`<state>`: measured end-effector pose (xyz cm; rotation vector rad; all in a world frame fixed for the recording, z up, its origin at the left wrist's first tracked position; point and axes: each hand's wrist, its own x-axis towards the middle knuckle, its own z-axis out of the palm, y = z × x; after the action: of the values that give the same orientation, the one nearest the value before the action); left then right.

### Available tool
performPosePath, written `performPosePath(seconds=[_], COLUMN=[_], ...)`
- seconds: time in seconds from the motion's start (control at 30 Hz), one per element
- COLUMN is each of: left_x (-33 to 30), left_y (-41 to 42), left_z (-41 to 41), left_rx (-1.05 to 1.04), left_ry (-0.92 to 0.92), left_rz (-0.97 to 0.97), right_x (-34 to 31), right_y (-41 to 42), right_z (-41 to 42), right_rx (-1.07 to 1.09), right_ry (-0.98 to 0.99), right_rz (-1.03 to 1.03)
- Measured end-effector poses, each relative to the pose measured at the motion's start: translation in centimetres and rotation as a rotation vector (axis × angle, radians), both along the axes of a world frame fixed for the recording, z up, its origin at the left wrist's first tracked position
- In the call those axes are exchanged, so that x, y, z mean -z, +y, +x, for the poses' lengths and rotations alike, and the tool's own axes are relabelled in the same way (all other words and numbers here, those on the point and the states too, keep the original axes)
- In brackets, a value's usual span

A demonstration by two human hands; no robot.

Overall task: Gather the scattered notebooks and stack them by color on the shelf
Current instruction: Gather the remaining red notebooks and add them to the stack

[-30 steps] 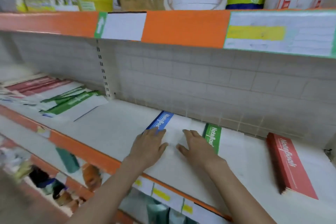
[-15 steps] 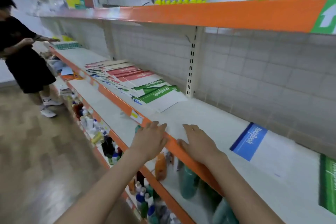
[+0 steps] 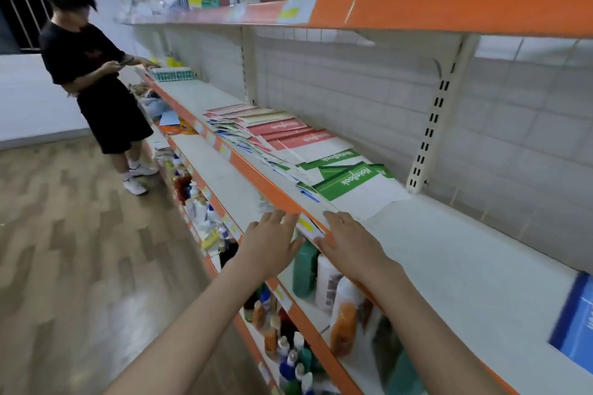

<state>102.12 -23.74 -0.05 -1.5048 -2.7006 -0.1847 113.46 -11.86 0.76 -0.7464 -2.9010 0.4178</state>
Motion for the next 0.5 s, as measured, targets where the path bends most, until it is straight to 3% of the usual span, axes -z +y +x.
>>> performPosePath(seconds=[0.5], left_x=[-1.3], left_y=[6.1], left_z=[-16.1], left_rx=[0.021], left_ry=[-0.012], left_rz=[0.078], right_x=[-1.4], right_y=[6.0], right_z=[-14.9], right_rx=[0.030], right_ry=[0.076], right_rz=[0.017])
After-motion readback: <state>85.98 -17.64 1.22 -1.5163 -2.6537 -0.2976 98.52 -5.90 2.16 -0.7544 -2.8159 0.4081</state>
